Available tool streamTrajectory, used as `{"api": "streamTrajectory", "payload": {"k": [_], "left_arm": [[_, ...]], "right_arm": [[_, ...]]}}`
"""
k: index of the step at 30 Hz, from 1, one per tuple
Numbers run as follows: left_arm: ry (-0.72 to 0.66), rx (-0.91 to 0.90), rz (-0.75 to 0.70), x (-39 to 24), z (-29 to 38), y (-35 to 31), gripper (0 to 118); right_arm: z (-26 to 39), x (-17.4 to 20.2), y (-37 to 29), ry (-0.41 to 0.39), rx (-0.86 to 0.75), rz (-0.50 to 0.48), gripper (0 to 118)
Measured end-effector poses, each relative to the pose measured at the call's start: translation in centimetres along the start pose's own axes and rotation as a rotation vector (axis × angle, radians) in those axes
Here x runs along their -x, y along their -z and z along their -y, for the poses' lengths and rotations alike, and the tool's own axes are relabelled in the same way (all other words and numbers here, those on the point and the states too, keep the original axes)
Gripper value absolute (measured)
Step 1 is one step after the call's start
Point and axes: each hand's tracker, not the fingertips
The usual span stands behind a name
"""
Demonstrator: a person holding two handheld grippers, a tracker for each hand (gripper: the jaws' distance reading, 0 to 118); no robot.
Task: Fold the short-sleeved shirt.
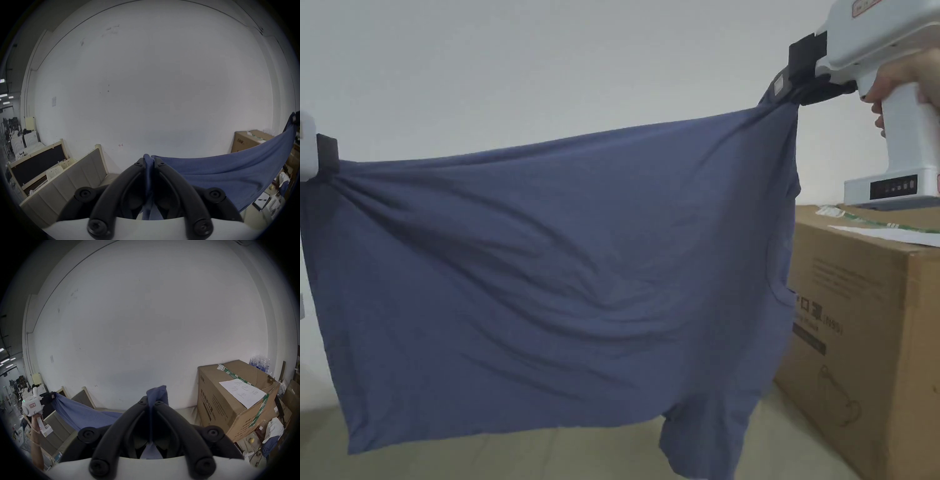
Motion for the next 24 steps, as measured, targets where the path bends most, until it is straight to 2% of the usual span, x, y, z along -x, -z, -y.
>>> {"api": "streamTrajectory", "payload": {"k": [5,8,12,16,21,24], "left_arm": [[-0.032,0.108,0.026,0.1,7.2,4.0,6],[-0.028,0.206,0.028,0.2,13.4,7.1,6],[0.033,0.325,0.020,-0.6,22.8,11.2,6],[0.012,0.500,0.015,-1.4,32.6,13.8,6],[-0.038,0.698,0.002,-1.2,42.6,13.6,6],[-0.045,0.784,0.014,-0.4,46.5,12.0,6]], "right_arm": [[5.9,-1.3,4.7,0.006,0.117,0.018,0],[11.6,-2.7,8.6,0.048,0.208,0.010,0],[20.9,-4.8,14.9,0.070,0.365,0.050,0],[31.5,-6.5,19.8,0.117,0.524,0.087,0],[43.5,-8.1,21.3,0.183,0.726,0.129,0],[48.2,-8.5,19.0,0.196,0.785,0.105,0]]}}
